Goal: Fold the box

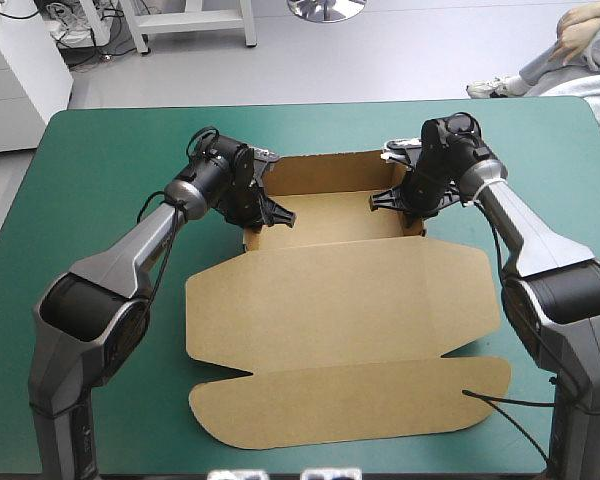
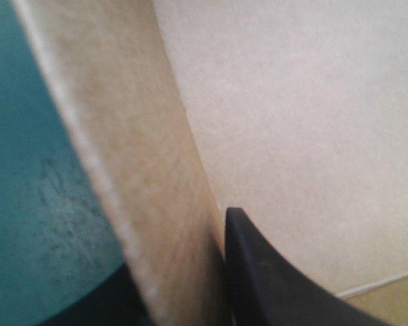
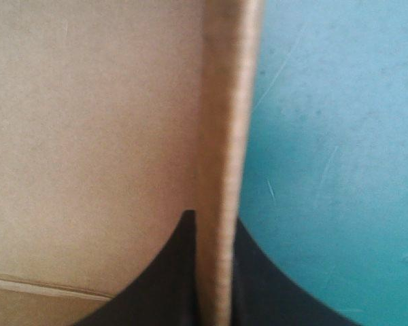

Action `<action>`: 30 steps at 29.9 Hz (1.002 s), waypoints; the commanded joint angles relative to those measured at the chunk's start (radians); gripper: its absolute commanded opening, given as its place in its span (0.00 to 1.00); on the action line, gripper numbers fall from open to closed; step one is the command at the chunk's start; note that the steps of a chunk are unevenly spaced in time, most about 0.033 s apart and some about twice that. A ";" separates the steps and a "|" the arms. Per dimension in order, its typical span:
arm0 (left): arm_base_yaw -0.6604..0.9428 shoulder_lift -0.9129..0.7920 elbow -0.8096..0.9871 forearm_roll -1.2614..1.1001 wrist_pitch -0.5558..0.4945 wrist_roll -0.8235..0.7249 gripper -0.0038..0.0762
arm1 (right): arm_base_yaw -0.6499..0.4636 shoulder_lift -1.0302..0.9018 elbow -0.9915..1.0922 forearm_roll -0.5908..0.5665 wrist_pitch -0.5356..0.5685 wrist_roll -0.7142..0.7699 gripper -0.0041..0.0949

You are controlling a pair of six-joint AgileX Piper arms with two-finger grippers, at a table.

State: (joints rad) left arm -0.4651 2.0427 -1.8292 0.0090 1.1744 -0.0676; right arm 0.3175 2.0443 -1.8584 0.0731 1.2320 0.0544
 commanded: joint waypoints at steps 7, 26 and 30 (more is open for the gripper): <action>0.037 -0.035 -0.010 -0.048 0.114 0.061 0.81 | -0.001 -0.056 -0.029 0.055 0.021 -0.072 0.69; 0.042 -0.138 -0.119 -0.094 0.114 0.074 0.82 | -0.001 -0.151 -0.076 0.049 0.021 -0.086 0.98; 0.042 -0.204 -0.158 -0.082 0.114 0.074 0.82 | -0.001 -0.197 -0.104 0.049 0.021 -0.088 0.95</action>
State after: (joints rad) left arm -0.4227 1.9467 -1.9380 -0.0702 1.2357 0.0085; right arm 0.3175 1.9410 -1.9152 0.1191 1.2345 -0.0225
